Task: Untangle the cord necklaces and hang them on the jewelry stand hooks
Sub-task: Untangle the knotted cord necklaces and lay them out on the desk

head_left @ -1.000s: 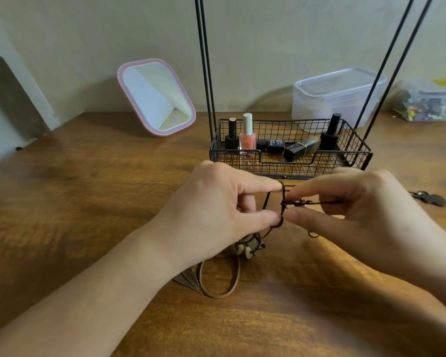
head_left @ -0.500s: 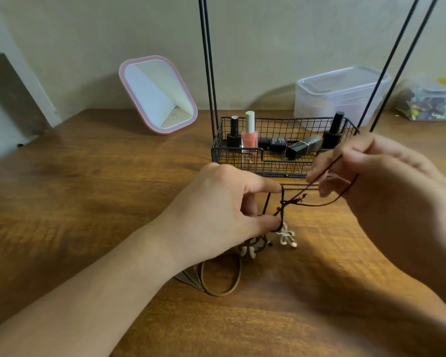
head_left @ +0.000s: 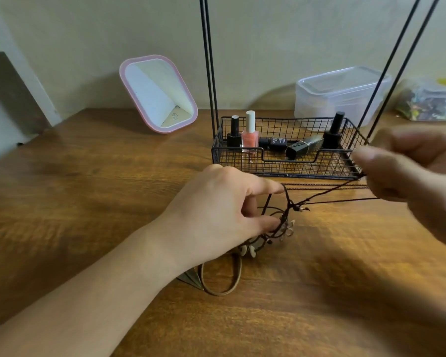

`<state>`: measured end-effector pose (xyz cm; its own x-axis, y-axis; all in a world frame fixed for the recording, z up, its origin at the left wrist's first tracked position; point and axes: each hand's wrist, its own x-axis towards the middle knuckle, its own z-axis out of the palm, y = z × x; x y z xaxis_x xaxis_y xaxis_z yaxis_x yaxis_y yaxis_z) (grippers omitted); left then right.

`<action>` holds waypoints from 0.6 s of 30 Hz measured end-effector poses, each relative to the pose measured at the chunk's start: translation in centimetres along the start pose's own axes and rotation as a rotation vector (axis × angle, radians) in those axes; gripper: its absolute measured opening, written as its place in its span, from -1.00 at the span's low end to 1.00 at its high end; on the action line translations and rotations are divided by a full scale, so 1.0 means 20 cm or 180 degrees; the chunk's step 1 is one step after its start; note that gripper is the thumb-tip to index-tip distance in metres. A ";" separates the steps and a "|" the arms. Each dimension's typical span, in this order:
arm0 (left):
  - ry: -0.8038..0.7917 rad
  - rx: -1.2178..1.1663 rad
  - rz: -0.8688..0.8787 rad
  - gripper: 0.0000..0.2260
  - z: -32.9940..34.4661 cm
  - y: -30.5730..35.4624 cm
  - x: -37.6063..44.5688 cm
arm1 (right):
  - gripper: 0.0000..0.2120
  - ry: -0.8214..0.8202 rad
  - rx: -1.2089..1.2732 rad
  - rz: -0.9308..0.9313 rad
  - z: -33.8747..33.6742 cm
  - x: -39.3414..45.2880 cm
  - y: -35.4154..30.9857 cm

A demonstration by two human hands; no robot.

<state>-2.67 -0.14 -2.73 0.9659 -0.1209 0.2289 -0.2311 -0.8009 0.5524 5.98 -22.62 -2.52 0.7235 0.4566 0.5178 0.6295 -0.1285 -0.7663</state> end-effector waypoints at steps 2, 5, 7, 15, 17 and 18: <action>-0.0046 -0.0032 -0.0014 -0.55 0.00 0.00 0.00 | -0.57 -0.0459 -0.1442 -0.0333 0.00 -0.02 -0.01; -0.0037 -0.0043 -0.0008 -0.55 0.00 -0.01 0.01 | -0.71 -0.0539 -0.2009 -0.0441 -0.02 -0.02 0.00; -0.0061 -0.0072 -0.0010 -0.55 0.01 -0.01 0.01 | -0.76 -0.0210 -0.1616 -0.0414 -0.01 0.00 0.00; -0.0175 -0.0097 -0.0014 -0.55 0.02 0.00 0.01 | -0.70 0.0025 0.0610 -0.0249 0.10 -0.02 -0.02; -0.0159 -0.0067 -0.0045 -0.55 0.02 0.00 0.01 | -0.73 -0.0063 0.0878 -0.0343 0.12 -0.02 -0.03; -0.0167 -0.0026 -0.0069 -0.55 0.02 0.00 0.01 | -0.75 -0.0090 0.0982 -0.0382 0.13 -0.02 -0.04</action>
<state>-2.42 -0.29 -2.98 0.9754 -0.1344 0.1746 -0.2109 -0.7988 0.5634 4.47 -20.39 -3.06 0.6385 0.4772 0.6038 0.5911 0.1984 -0.7818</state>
